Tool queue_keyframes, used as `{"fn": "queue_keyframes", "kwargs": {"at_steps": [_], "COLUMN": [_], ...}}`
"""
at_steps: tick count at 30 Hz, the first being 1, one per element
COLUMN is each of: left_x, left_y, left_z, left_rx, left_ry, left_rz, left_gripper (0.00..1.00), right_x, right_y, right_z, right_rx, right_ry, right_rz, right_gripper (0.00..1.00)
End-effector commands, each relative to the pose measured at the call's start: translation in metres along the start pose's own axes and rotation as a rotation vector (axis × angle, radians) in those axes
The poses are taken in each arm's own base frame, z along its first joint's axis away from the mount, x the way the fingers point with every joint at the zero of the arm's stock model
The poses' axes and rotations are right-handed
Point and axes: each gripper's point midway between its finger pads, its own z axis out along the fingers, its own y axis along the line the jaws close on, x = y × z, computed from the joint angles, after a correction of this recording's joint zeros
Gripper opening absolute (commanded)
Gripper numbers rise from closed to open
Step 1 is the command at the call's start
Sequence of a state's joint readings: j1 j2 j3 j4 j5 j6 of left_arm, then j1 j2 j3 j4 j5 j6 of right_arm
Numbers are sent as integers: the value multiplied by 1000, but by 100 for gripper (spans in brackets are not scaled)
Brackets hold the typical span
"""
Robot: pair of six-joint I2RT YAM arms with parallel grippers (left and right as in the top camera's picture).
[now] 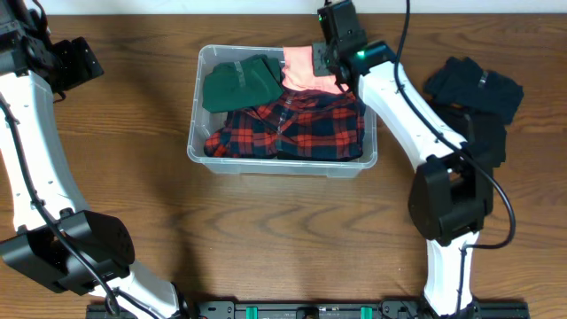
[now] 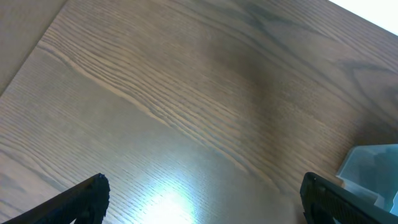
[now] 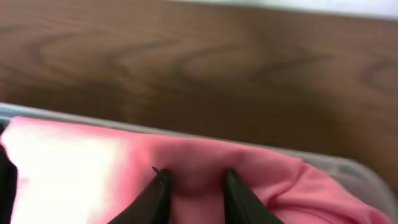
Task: Pack container
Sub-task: 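Lower and release the pink garment, pressing it flat with the right gripper, then move the right gripper right to the black garments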
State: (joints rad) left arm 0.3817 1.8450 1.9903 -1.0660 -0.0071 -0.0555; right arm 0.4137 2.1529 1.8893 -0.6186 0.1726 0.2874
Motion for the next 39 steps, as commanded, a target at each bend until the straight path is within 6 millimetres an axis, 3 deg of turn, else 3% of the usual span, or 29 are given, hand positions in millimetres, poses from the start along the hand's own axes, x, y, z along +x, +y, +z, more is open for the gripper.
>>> {"fn": "queue_keyframes", "kwargs": {"at_steps": [1,14,17,23,27,32,36,38,39], "left_x": [0,0,0,0,0,0,0,0,0], "left_y": [0,0,0,0,0,0,0,0,0], "left_z": [2,2,2,2,2,2,2,2,2], "left_rx": [-2,-3,-3,-2,-3,-2,-3,-2,-2], "left_ry": [3,3,3,3,3,3,3,3,3], "left_rz": [-10,-10,-10,-10,-10,-10,-10,-10,-10], "left_gripper": [98,98,98,98,98,98,98,98,98], "right_x": [12,64,65,47,24,-17,-44,-54,-59], "right_y": [3,3,5,7,8,11,10,6,2], "right_z": [11,50,52,42,20,-31,-79,-102,-116], "right_rx": [-14,4,0,-15,-35,-74,-104,-111,-114], "right_ry": [40,182,185,132,69,-46,-134,-166,-185], "right_rz": [37,44,43,53,64,82,96,104,110], "right_gripper": [25,25,25,29,31,40,59,76,94]}}
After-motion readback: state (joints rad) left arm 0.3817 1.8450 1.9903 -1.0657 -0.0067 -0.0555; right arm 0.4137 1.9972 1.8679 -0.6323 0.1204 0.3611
